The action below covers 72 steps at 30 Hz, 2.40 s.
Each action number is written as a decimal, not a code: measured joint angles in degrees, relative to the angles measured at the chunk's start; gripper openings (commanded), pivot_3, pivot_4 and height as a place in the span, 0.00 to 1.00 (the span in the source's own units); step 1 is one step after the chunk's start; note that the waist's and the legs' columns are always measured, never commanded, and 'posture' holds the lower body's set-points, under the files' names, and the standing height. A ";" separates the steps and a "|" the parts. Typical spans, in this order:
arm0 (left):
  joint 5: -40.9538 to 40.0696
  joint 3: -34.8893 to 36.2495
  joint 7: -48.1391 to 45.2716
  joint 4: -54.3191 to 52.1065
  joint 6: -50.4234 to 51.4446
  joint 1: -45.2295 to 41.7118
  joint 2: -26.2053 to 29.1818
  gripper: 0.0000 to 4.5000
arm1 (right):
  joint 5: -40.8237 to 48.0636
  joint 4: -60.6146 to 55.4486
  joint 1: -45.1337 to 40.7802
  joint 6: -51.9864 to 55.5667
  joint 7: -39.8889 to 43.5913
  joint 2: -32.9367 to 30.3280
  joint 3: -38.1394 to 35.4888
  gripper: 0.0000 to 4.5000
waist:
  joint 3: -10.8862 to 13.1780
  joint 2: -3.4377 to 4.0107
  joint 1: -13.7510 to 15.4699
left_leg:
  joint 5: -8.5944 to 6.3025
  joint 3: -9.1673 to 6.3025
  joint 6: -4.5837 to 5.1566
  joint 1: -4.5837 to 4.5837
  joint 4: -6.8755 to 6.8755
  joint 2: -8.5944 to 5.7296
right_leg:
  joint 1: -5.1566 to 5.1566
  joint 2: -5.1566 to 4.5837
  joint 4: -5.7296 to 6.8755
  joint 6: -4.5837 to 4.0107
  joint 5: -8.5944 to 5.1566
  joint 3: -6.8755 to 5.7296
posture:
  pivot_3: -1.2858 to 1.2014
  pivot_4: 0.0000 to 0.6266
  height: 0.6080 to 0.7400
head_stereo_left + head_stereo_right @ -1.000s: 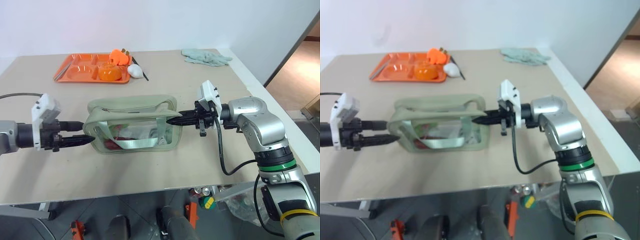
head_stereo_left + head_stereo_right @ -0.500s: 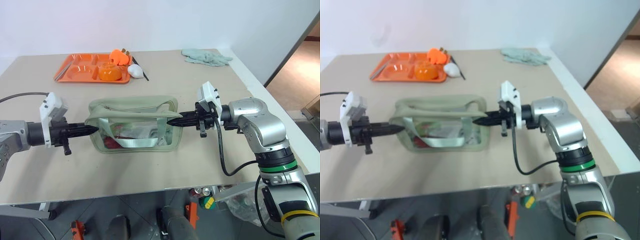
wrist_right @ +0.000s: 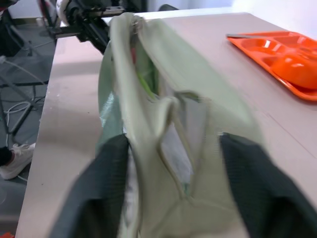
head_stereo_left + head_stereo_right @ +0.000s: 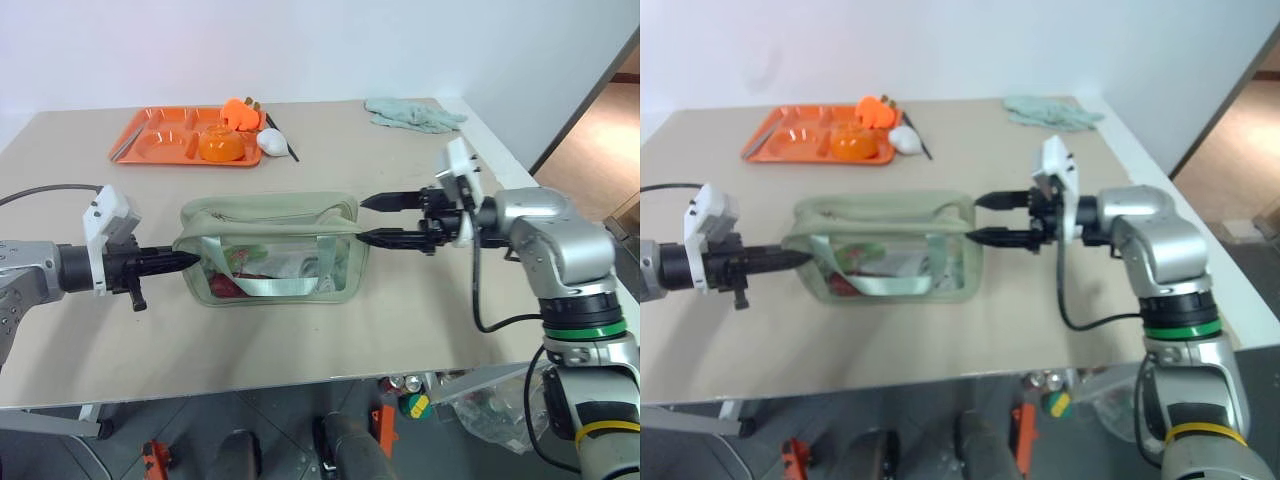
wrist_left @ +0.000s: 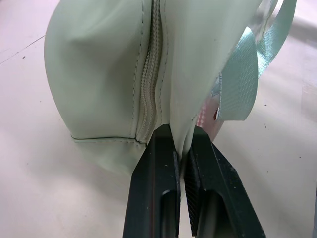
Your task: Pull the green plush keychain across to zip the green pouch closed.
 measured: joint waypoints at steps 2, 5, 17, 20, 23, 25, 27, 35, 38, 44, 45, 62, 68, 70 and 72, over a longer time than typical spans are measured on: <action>0.02 -0.03 0.01 0.01 -0.02 -0.01 -0.01 0.00 | 1.64 -0.42 0.61 1.06 0.54 -1.73 -1.99 1.00 | 0.00 0.00 -0.02 | 0.00 0.01 0.00 0.01 0.00 0.00 | 0.01 0.00 0.00 0.00 0.00 0.01 | 0.52 0.24 1.00; 0.04 -0.13 0.07 0.00 -0.02 -0.03 -0.09 0.00 | 3.06 0.70 -0.83 1.03 -0.90 -2.89 -6.35 1.00 | 0.00 0.01 -0.10 | 0.00 0.04 0.00 0.07 0.01 -0.01 | 0.02 0.02 0.01 0.03 0.04 0.05 | 0.52 0.24 1.00; 0.19 -0.24 1.20 -0.91 -0.15 -0.06 -1.60 0.00 | -0.59 10.00 -14.27 -3.69 -1.90 2.66 -1.65 1.00 | 0.00 0.01 -0.08 | 0.01 0.15 0.02 0.11 0.03 -0.03 | 0.07 0.01 -0.02 0.09 0.10 0.19 | 0.52 0.24 1.00; 0.25 -0.21 1.44 -1.16 -0.39 0.06 -1.82 0.00 | -3.64 12.12 -17.42 -4.77 -0.67 6.26 3.98 0.80 | 0.01 0.03 -0.08 | 0.01 0.15 0.02 0.09 0.02 -0.02 | 0.04 0.01 -0.01 0.09 0.10 0.18 | 0.52 0.24 1.00; 0.24 -0.23 1.64 -1.57 -0.90 0.30 -2.21 0.00 | -4.31 13.24 -20.73 -5.87 2.33 8.27 6.07 0.58 | 0.01 0.03 0.22 | 0.01 0.08 0.01 0.02 0.02 -0.02 | 0.03 -0.04 -0.03 0.09 0.06 0.08 | 0.52 0.24 1.00; 0.23 -0.21 1.90 -1.74 -1.14 0.55 -2.32 0.00 | -4.60 14.11 -22.83 -6.41 3.86 9.05 7.04 0.42 | 0.01 0.03 0.25 | 0.01 0.09 0.01 0.02 0.02 -0.05 | 0.04 -0.09 -0.04 0.12 0.04 0.08 | 0.52 0.24 1.00; 0.22 -0.12 2.32 -2.08 -1.33 0.89 -2.39 0.00 | -5.44 14.62 -23.44 -7.48 5.14 9.79 7.81 0.27 | 0.01 0.02 0.23 | 0.01 0.09 0.01 0.02 0.02 -0.07 | 0.06 -0.14 -0.04 0.13 0.03 0.07 | 0.52 0.24 1.00; 0.18 0.27 2.92 -2.47 -2.17 1.80 -2.82 0.00 | -10.88 22.24 -26.62 -12.95 8.84 12.97 12.22 0.14 | 0.01 0.03 0.10 | 0.01 0.07 0.01 0.05 0.03 -0.07 | 0.06 -0.14 -0.02 0.10 0.07 0.02 | 0.52 0.24 1.00; 0.18 0.29 3.46 -2.69 -2.21 1.83 -3.12 0.00 | -12.46 24.55 -28.13 -15.91 10.14 14.54 12.39 0.14 | 0.01 0.03 0.11 | 0.01 0.07 0.01 0.05 0.03 -0.07 | 0.06 -0.14 -0.02 0.10 0.06 0.02 | 0.52 0.24 1.00; 0.02 0.39 3.86 -3.26 -2.22 2.11 -3.40 0.00 | -16.77 29.95 -29.18 -22.83 12.71 17.60 14.91 0.14 | 0.01 0.03 0.14 | 0.01 0.07 0.01 0.04 0.03 -0.09 | 0.08 -0.18 -0.03 0.10 0.07 0.02 | 0.52 0.24 1.00; -0.05 0.43 3.89 -3.29 -2.22 2.17 -3.40 0.00 | -17.18 30.18 -29.18 -23.62 13.15 17.77 15.31 0.14 | 0.01 0.03 0.15 | 0.01 0.07 0.01 0.04 0.03 -0.09 | 0.07 -0.19 -0.02 0.11 0.06 0.01 | 0.52 0.24 1.00; -0.95 1.20 5.05 -3.94 -2.19 3.26 -3.61 0.00 | -23.50 32.96 -29.37 -34.16 16.09 21.80 20.97 0.14 | 0.01 0.03 0.10 | 0.02 0.01 -0.01 0.04 0.03 -0.08 | 0.08 -0.18 -0.02 0.09 0.05 -0.04 | 0.52 0.24 1.00; -1.00 1.41 5.19 -3.95 -2.18 3.41 -3.76 0.00 | -24.19 33.80 -29.90 -34.65 16.19 23.26 21.49 0.14 | 0.01 0.03 0.08 | 0.02 -0.01 -0.01 0.05 0.03 -0.08 | 0.08 -0.18 -0.02 0.08 0.05 -0.05 | 0.52 0.24 1.00; -1.01 1.44 5.40 -4.00 -2.17 3.43 -3.88 0.00 | -24.81 34.69 -30.26 -34.81 16.23 24.49 22.73 0.14 | 0.01 0.03 0.08 | 0.02 -0.02 -0.01 0.04 0.03 -0.07 | 0.08 -0.17 -0.02 0.07 0.05 -0.07 | 0.52 0.24 1.00; -1.01 1.46 5.48 -4.06 -2.16 3.45 -3.90 0.00 | -25.23 35.06 -30.32 -34.93 16.24 25.03 23.25 0.14 | 0.01 0.03 0.08 | 0.02 -0.03 -0.01 0.04 0.03 -0.07 | 0.08 -0.18 -0.02 0.07 0.04 -0.08 | 0.52 0.24 1.00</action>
